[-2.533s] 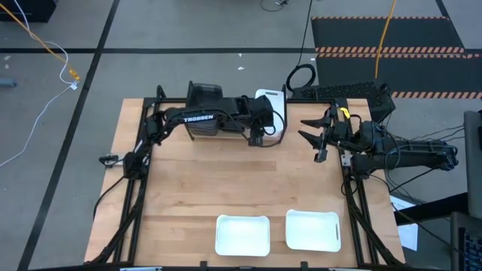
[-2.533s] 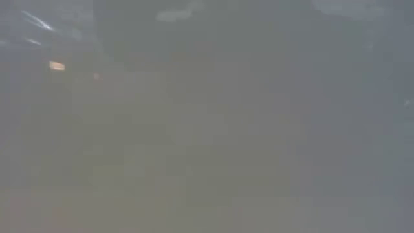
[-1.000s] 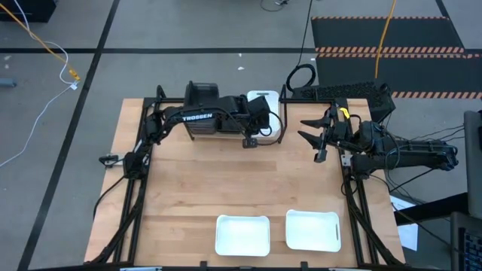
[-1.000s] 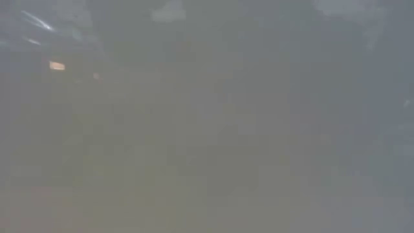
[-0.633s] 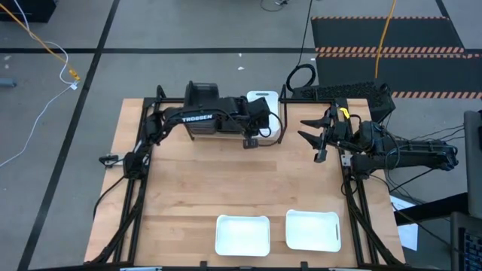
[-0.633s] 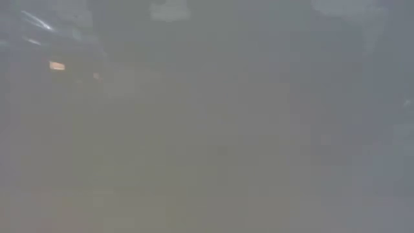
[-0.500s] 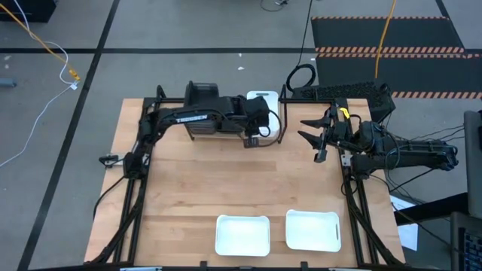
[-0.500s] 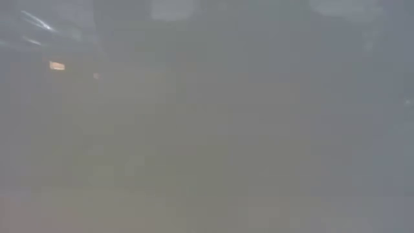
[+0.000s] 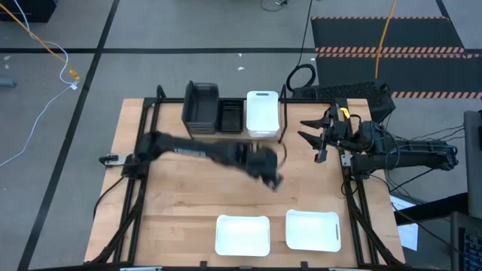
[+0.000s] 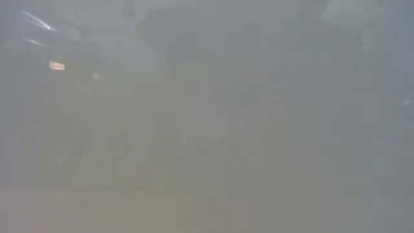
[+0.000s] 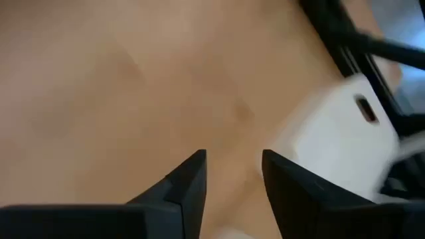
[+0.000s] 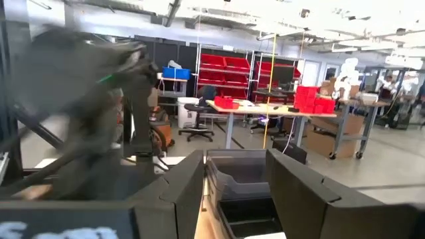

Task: Stack baskets on shelf by color
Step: Stack the left white bin on top of the white bin

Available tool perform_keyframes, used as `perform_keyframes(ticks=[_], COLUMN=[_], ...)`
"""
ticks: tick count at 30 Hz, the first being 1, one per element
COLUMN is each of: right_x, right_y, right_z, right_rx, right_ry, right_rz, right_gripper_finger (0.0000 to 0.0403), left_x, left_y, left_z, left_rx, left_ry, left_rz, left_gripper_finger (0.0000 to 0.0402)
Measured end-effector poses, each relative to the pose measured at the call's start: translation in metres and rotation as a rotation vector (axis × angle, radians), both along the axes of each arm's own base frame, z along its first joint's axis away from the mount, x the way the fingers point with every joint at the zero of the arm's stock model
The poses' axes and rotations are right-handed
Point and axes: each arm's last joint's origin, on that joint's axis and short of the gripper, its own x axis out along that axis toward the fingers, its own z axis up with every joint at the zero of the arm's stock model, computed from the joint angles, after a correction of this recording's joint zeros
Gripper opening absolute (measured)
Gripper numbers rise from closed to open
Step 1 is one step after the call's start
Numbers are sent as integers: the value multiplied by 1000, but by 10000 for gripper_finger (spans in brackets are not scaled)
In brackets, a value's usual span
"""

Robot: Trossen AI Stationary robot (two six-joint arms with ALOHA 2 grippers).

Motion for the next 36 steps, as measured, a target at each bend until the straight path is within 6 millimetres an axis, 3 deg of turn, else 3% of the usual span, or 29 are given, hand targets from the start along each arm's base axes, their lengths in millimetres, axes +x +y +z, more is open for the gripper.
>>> perform_keyframes(ticks=[3, 6, 11, 17, 27, 33, 36], right_x=[0, -2, -7, -11, -13, -13, -13], right_y=[0, 0, 1, 1, 1, 1, 1], right_z=[-3, -5, -6, -3, -4, -6, -6], right_rx=[28, 45, 45, 37, 49, 49, 46], right_ry=[26, 46, 60, 40, 50, 70, 64], right_rz=[4, 6, 5, 3, 4, 3, 3], right_gripper_finger=[159, 159, 159, 159, 159, 159, 159], left_x=[3, 2, 2, 10, 17, 29, 32], left_y=[-39, -66, -92, -98, -97, -102, -95], left_z=[-17, -27, -37, -63, -68, -108, -114], left_rx=[-178, -339, -351, -406, -503, -613, -660], left_ry=[49, 101, 101, 175, 180, 264, 297], left_rz=[87, 174, 193, 87, 17, 15, -16], left_gripper_finger=[141, 137, 136, 136, 136, 136, 136])
